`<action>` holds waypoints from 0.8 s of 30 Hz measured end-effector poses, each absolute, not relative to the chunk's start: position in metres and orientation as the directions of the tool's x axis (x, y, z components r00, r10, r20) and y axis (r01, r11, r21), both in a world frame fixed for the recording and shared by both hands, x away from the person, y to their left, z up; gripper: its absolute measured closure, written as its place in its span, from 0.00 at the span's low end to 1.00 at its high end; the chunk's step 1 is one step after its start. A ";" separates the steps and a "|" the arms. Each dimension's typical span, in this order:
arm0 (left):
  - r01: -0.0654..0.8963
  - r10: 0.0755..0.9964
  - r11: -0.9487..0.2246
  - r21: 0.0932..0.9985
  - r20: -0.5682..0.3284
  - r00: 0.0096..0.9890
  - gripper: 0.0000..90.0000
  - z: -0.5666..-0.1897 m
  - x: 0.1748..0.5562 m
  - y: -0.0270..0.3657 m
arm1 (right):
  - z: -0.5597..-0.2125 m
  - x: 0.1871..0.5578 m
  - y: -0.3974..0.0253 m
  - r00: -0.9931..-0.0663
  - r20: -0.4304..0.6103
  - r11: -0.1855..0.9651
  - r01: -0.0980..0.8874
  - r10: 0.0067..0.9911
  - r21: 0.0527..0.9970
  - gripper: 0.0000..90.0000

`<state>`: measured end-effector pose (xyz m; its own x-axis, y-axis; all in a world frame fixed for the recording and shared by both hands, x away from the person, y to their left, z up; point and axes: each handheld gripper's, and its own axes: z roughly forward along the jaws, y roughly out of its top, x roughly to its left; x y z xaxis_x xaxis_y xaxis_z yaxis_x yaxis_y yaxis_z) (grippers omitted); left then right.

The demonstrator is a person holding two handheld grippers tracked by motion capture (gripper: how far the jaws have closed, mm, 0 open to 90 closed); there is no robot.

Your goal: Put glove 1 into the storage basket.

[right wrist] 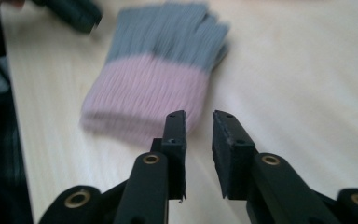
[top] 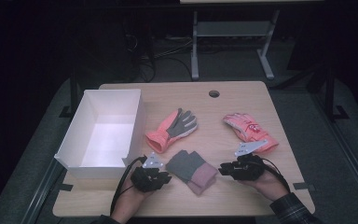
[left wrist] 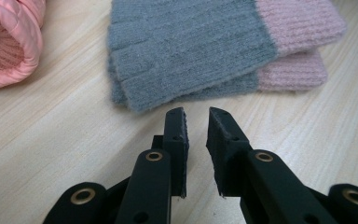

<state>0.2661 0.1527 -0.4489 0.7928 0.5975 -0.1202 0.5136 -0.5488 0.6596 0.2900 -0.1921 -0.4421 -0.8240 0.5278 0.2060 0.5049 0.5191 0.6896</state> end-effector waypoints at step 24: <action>0.516 0.589 -0.565 0.644 -0.123 0.799 0.81 -0.451 0.266 0.151 | -0.456 0.299 -0.184 -0.842 0.250 0.561 0.512 0.479 0.651 0.97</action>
